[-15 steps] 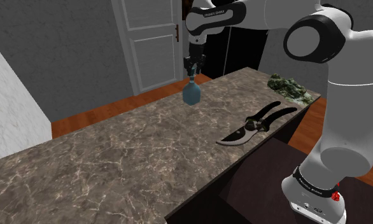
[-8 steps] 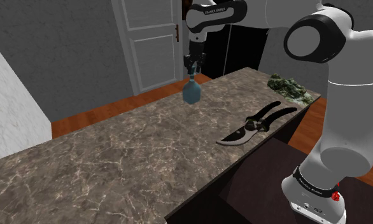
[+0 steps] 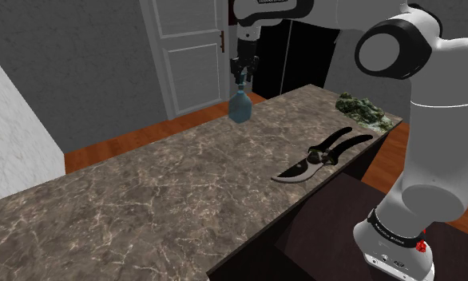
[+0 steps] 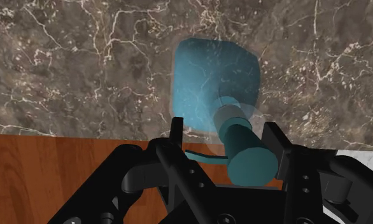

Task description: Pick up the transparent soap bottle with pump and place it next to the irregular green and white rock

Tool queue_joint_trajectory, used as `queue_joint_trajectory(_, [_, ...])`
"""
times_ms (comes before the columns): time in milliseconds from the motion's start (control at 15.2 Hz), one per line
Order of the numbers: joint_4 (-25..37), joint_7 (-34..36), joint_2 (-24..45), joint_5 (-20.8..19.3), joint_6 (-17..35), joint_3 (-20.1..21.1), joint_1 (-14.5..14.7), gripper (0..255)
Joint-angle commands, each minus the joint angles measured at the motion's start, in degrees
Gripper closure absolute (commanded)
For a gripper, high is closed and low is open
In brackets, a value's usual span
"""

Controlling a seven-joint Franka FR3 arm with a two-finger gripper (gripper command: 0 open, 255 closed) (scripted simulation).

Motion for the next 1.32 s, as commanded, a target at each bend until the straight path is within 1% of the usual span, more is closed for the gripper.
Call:
queue_joint_trajectory(0, [2.05, 0.15, 0.35, 0.01, -1.69, 0.00, -0.08, 255])
queue_joint_trajectory(462, [10.34, 0.66, 2.19, 0.17, -8.12, 0.01, -0.53, 255])
queue_joint_trajectory(858, [20.08, 1.19, 5.31, 0.53, -14.72, 0.10, -1.18, 255])
queue_joint_trajectory(1122, [29.82, 1.72, 9.21, 0.99, -20.52, 0.28, -1.95, 255])
queue_joint_trajectory(1188, [33.34, 1.92, 10.78, 1.16, -22.46, 0.37, -2.25, 255])
queue_joint_trajectory(1254, [38.17, 2.21, 13.07, 1.39, -24.98, 0.54, -2.68, 255])
